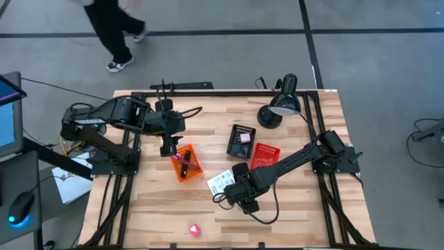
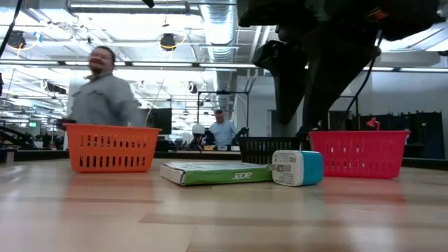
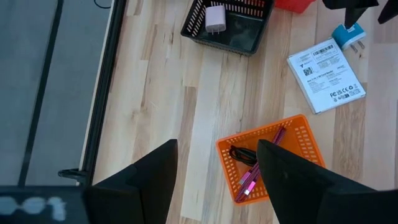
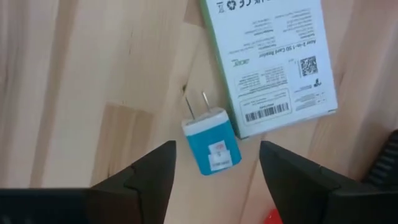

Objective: Pick and place items into bin
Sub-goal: Put the blue charger adapter into the black bin

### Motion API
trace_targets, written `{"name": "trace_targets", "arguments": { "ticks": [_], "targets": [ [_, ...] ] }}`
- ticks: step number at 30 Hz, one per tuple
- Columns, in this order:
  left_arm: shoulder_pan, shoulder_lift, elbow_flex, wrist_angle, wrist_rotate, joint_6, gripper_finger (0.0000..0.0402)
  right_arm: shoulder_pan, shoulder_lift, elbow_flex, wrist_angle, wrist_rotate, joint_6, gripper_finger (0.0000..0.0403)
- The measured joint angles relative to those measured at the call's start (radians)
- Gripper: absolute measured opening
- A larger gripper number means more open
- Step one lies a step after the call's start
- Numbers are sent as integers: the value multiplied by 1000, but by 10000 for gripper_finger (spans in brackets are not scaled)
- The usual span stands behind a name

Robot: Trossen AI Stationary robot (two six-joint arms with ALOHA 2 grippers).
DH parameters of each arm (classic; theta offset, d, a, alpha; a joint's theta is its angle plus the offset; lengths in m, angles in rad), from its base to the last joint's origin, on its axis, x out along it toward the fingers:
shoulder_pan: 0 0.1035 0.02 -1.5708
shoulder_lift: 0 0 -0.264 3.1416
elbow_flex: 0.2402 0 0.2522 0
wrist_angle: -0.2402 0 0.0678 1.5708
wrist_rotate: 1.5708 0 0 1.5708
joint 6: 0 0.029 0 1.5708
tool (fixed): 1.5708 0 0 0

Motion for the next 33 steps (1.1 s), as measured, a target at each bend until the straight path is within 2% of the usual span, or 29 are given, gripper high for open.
{"name": "trace_targets", "arguments": {
  "ticks": [5, 33],
  "targets": [
    [0, 0, 0, 0, 0, 0, 212, 0, 3, -66, 61, -12, 0, 229],
    [0, 0, 0, 0, 0, 4, 212, -23, 2, -193, 221, -50, -25, 221]
  ]
}}
